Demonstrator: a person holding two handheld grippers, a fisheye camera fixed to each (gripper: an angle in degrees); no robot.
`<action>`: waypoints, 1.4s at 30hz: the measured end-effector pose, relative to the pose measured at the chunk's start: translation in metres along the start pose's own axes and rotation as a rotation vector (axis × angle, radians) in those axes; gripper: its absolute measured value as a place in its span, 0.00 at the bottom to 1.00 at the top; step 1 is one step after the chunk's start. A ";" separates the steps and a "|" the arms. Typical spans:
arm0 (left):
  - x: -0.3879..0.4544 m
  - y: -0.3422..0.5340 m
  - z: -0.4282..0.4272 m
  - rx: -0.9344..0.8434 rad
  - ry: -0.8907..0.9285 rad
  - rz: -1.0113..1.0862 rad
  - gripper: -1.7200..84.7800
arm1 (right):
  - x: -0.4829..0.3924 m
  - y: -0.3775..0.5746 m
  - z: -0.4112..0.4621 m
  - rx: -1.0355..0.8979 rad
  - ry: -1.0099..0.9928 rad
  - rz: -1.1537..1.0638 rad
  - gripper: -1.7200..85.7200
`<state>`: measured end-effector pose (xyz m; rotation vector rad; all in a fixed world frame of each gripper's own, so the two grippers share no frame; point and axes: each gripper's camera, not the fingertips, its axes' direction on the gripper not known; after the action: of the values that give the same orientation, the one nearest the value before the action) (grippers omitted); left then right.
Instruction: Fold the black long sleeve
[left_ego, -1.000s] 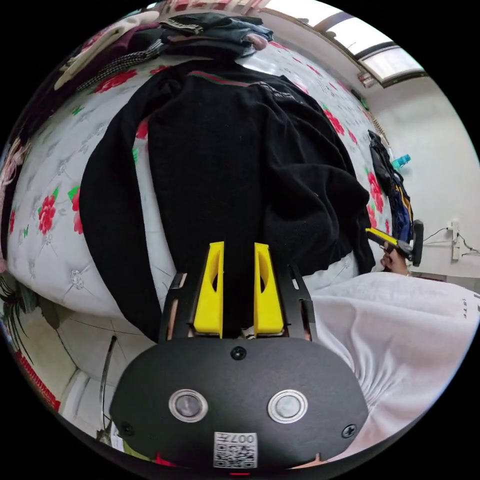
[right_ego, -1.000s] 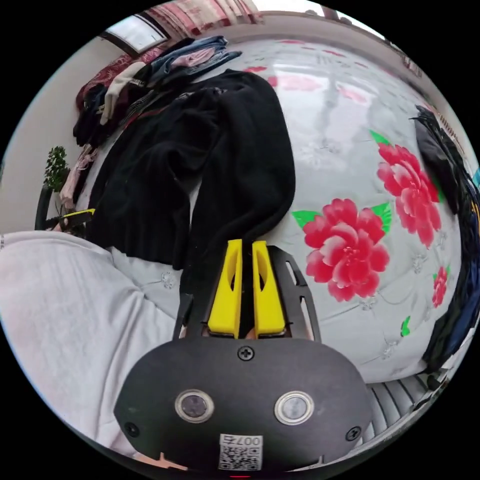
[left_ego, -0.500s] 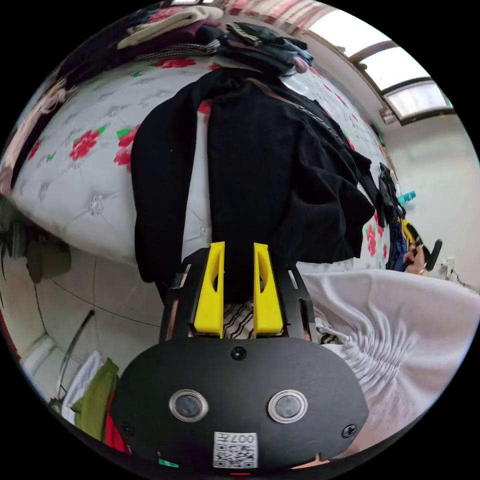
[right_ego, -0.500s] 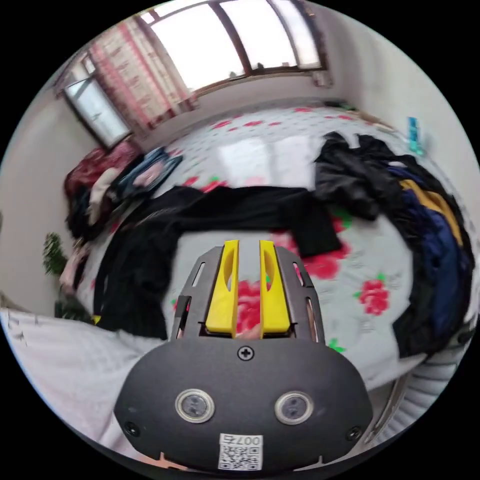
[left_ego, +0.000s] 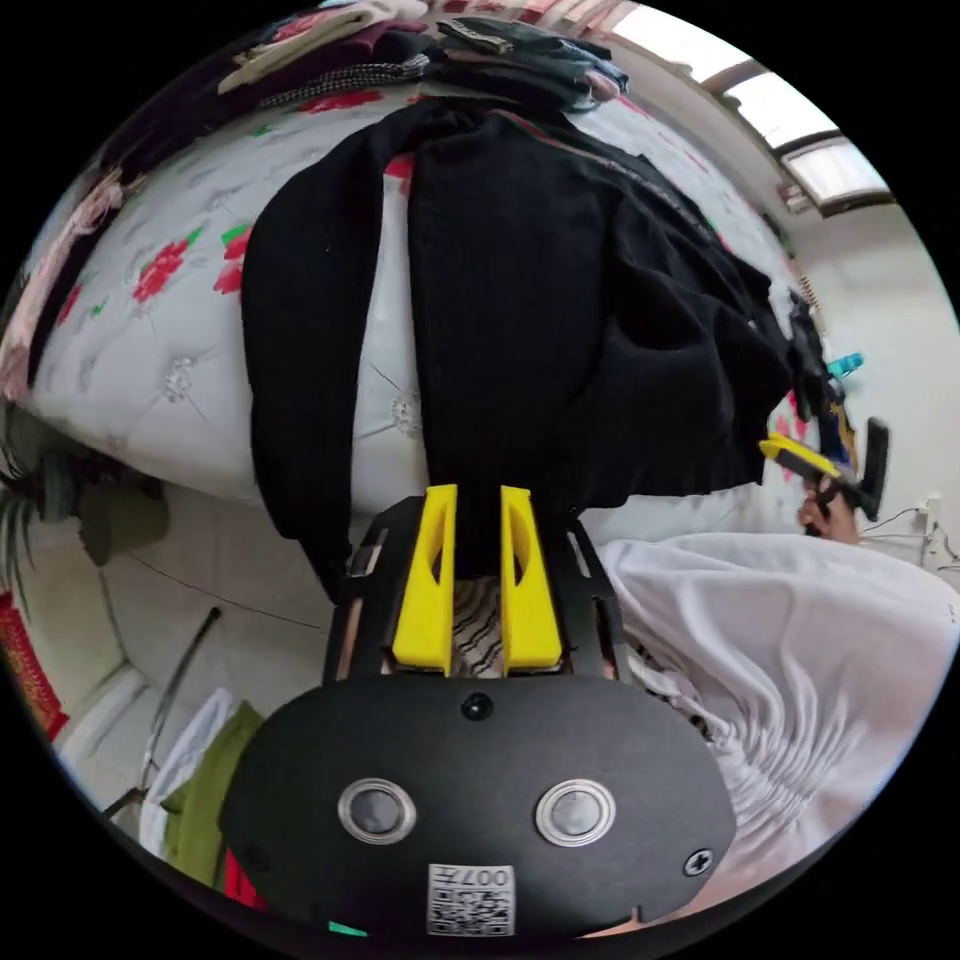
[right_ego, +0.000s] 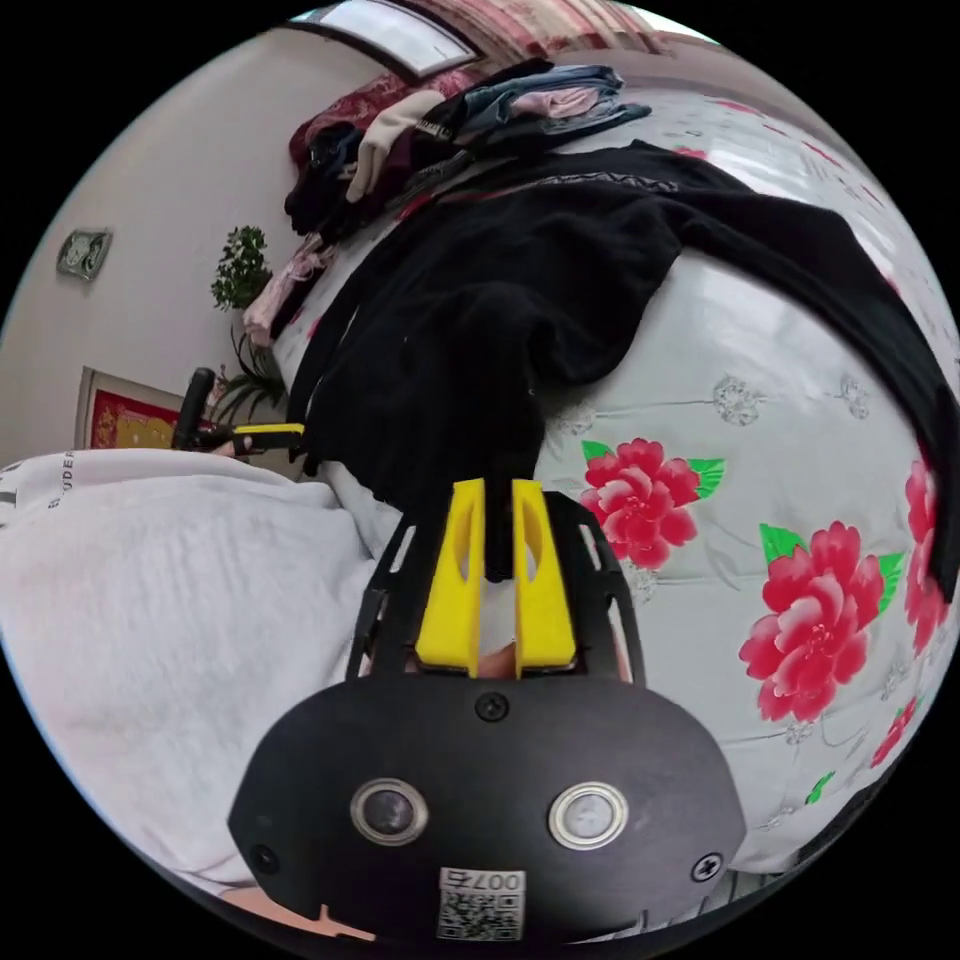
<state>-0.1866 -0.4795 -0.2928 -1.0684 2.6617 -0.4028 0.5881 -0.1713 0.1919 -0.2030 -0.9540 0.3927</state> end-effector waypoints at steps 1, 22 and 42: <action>0.005 -0.004 -0.003 -0.019 -0.035 0.041 0.03 | -0.003 -0.004 -0.003 -0.018 0.019 -0.017 0.04; -0.061 0.060 -0.073 0.132 -0.002 -0.186 0.15 | -0.047 0.072 -0.067 0.028 0.284 0.054 0.09; -0.153 0.013 -0.136 0.018 0.080 0.157 0.08 | -0.120 0.000 0.031 -0.118 0.422 0.281 0.11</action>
<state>-0.1311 -0.3410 -0.1518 -0.8479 2.7820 -0.4466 0.5009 -0.2205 0.1193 -0.5103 -0.5325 0.5268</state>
